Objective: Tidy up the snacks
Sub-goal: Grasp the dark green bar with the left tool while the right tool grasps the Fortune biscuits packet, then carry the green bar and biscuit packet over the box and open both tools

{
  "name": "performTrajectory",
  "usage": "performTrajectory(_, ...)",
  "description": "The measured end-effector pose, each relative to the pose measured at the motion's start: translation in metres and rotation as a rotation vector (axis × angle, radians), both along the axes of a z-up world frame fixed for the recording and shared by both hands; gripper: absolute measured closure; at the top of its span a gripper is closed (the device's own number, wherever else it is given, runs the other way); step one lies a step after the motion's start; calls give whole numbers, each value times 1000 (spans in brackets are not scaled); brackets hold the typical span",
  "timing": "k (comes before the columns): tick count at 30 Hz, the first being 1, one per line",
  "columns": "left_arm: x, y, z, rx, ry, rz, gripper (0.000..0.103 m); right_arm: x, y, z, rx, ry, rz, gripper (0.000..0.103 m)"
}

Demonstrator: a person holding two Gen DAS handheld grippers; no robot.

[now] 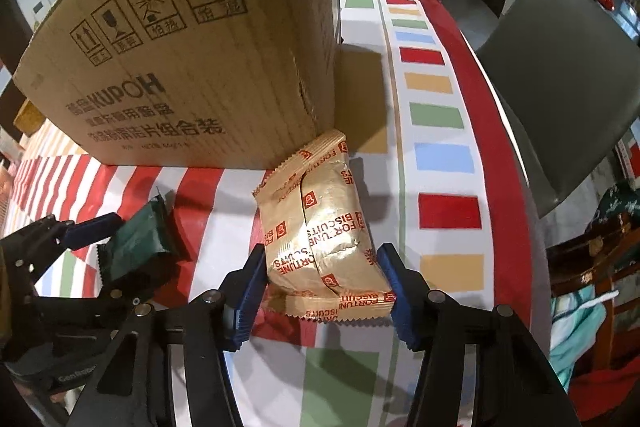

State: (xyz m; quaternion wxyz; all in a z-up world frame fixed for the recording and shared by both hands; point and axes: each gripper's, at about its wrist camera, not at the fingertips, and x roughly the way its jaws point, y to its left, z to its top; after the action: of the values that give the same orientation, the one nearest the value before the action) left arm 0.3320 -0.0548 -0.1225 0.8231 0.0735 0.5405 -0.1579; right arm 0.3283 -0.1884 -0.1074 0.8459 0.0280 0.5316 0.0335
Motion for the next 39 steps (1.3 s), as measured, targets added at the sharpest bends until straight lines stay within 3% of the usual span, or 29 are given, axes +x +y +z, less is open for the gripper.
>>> performTrajectory(3,3,-3,2,-14,-9,-3,59,3,2,2,-28,-16,18,39)
performTrajectory(9,7,-8,6,-45,-10,6,60,9,5,3,-33,-34,38,40)
performTrajectory(11,0,-6,7,-59,-6,10,60,9,6,2,-42,-34,46,51)
performTrajectory(16,-11,0,11,-85,-16,35,60,5,9,3,-45,-29,57,59)
performTrajectory(26,-43,11,46,-131,-101,51,60,-23,15,28,-21,-91,71,60)
performTrajectory(39,-82,24,109,-151,-266,67,60,-59,13,86,27,-234,66,60)
